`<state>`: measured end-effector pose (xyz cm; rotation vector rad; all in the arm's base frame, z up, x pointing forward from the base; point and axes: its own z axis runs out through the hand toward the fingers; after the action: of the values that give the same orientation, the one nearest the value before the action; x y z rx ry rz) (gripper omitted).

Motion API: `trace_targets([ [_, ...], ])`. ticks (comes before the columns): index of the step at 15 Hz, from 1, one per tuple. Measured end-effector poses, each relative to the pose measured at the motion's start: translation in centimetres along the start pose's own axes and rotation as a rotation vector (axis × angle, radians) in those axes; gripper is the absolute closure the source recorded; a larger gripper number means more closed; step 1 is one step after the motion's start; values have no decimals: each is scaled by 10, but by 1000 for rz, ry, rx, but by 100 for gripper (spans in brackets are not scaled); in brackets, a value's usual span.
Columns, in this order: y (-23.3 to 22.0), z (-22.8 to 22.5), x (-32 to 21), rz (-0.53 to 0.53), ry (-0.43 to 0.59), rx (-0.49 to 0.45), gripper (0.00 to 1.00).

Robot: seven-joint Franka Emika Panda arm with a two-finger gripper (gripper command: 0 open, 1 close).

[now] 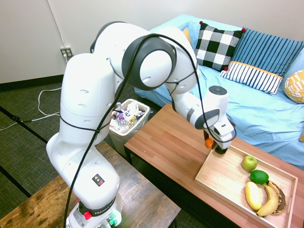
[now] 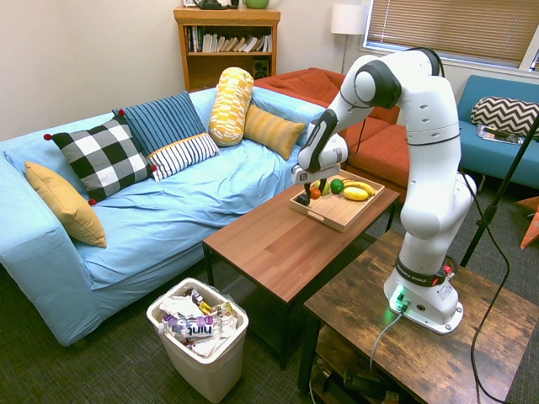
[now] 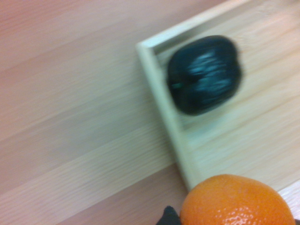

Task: Put the tangerine in the tray

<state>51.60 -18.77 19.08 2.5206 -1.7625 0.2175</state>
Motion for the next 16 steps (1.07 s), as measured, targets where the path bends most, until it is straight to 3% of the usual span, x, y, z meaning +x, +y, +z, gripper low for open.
trace_targets([
  [4,34,38,80,87,30,-36,100],
  [11,50,101,98,98,-4,-87,100],
  [12,51,102,99,95,-6,-86,0],
  [16,58,106,99,69,-46,-95,0],
])
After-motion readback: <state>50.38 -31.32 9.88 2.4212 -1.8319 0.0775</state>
